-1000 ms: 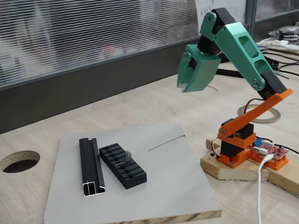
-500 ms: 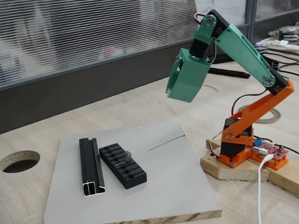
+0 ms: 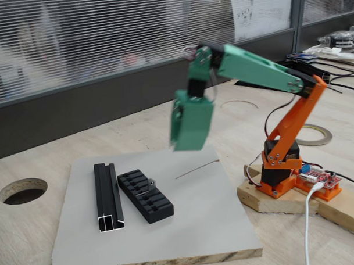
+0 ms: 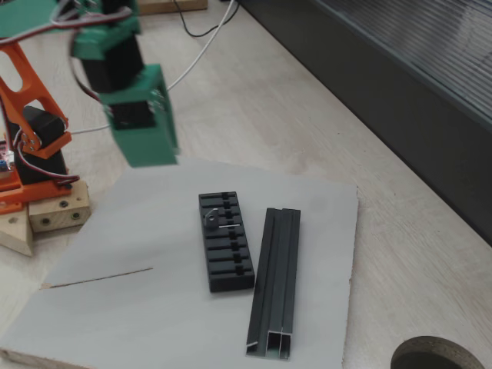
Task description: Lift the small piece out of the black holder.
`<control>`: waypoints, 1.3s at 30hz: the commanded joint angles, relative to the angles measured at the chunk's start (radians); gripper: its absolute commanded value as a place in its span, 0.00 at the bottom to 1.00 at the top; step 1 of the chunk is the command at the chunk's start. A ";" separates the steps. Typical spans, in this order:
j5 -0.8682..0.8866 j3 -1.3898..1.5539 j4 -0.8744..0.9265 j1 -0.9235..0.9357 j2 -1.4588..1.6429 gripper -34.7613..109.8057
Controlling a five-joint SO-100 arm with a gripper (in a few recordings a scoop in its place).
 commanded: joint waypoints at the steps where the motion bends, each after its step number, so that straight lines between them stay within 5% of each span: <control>1: 0.015 0.008 -0.107 -0.038 -0.098 0.36; 6: -0.017 0.009 -0.104 -0.035 -0.097 0.36; 15: -0.356 -0.002 -0.117 -0.021 -0.114 0.36; 33: -0.356 -0.038 -0.184 -0.021 -0.224 0.37; 39: -0.356 -0.048 -0.216 -0.021 -0.236 0.47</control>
